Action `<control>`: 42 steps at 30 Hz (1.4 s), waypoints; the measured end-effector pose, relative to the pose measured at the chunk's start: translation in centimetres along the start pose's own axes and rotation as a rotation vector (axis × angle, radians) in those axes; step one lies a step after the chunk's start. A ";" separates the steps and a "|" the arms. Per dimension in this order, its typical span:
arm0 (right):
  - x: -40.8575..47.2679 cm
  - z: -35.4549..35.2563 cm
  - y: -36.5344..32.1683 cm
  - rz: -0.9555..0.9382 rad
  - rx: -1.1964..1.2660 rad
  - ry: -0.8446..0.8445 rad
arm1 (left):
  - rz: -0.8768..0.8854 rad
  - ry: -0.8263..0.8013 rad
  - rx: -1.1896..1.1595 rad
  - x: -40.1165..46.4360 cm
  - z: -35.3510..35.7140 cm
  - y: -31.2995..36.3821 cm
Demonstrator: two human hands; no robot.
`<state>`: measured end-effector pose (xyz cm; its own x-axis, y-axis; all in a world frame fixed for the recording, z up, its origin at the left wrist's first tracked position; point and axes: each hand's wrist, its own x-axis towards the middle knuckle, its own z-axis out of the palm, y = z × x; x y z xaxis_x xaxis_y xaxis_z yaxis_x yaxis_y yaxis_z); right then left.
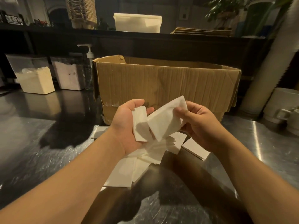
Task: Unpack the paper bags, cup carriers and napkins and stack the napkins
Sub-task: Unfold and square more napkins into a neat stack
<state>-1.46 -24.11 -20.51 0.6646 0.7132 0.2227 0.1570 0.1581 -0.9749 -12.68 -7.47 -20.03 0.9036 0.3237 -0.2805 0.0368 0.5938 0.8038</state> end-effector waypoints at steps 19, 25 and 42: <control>-0.8 2.2 -0.6 -0.039 -0.395 -0.002 | -0.159 -0.347 0.260 -0.4 0.5 -1.3; -0.4 2.8 -0.4 -0.041 -0.478 0.017 | -0.168 -0.300 0.249 -0.7 0.7 -1.5; 1.1 -3.7 1.2 0.626 -1.401 0.089 | -0.177 -0.173 -0.072 0.5 -0.2 -0.8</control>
<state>2.16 -25.72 -21.38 0.9162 0.3682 -0.1578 0.3499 -0.9274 -0.1324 -12.29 -7.67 -20.93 0.9456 0.0831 -0.3146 0.1758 0.6832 0.7088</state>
